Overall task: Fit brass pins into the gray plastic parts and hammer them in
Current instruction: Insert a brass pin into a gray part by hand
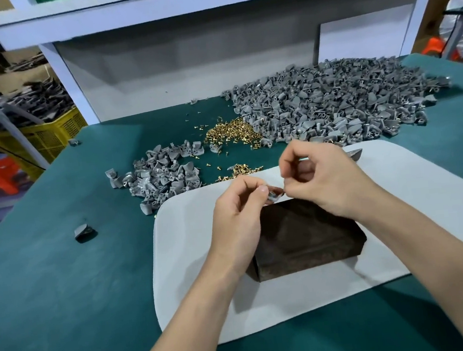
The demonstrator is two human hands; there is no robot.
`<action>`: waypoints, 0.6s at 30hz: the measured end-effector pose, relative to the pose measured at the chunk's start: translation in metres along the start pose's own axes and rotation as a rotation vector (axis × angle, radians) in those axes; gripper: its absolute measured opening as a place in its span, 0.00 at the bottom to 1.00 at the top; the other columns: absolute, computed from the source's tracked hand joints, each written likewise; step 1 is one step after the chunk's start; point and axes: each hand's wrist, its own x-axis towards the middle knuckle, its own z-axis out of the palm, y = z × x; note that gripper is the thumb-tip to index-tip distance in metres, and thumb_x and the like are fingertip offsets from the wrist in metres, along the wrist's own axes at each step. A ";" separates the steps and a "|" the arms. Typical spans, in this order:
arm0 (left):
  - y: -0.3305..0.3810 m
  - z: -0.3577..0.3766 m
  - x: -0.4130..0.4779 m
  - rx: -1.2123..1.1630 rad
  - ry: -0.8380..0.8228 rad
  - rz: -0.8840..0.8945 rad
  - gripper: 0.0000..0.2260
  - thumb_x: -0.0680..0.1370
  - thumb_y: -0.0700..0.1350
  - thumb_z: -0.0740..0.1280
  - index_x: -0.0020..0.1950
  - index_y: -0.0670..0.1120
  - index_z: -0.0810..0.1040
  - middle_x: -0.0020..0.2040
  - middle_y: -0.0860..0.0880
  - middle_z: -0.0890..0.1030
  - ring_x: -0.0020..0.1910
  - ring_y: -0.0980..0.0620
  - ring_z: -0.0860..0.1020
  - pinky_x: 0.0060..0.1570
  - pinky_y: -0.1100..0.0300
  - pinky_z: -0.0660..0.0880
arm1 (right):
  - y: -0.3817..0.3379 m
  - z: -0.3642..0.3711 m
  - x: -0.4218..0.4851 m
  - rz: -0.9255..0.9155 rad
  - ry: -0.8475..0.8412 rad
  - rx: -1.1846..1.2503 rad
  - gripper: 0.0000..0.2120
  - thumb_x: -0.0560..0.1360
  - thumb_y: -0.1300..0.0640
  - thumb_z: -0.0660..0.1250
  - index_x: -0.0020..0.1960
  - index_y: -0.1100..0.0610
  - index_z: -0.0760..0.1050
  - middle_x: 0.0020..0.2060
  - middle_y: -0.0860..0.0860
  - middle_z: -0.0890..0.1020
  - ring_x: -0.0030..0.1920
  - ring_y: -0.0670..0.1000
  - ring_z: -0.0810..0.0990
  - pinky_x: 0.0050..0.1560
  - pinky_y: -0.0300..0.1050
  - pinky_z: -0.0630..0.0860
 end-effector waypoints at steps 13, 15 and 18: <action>0.001 0.002 -0.001 -0.029 0.045 -0.035 0.10 0.78 0.34 0.61 0.39 0.45 0.76 0.36 0.50 0.78 0.39 0.55 0.75 0.43 0.67 0.72 | -0.004 -0.002 -0.002 -0.094 -0.026 -0.111 0.11 0.67 0.70 0.69 0.39 0.55 0.72 0.33 0.52 0.78 0.33 0.53 0.77 0.38 0.48 0.76; 0.002 0.002 -0.001 -0.028 0.050 -0.047 0.10 0.78 0.34 0.62 0.39 0.45 0.76 0.37 0.48 0.78 0.39 0.54 0.75 0.45 0.64 0.72 | -0.005 -0.002 -0.003 -0.105 -0.034 -0.110 0.11 0.67 0.71 0.69 0.40 0.57 0.73 0.33 0.51 0.78 0.33 0.54 0.77 0.39 0.51 0.77; 0.002 0.001 -0.001 -0.027 0.031 -0.041 0.09 0.78 0.35 0.62 0.40 0.44 0.75 0.38 0.46 0.78 0.40 0.52 0.76 0.46 0.61 0.72 | -0.007 -0.002 -0.004 -0.137 -0.049 -0.139 0.10 0.67 0.72 0.68 0.40 0.58 0.74 0.33 0.50 0.78 0.33 0.53 0.76 0.40 0.52 0.77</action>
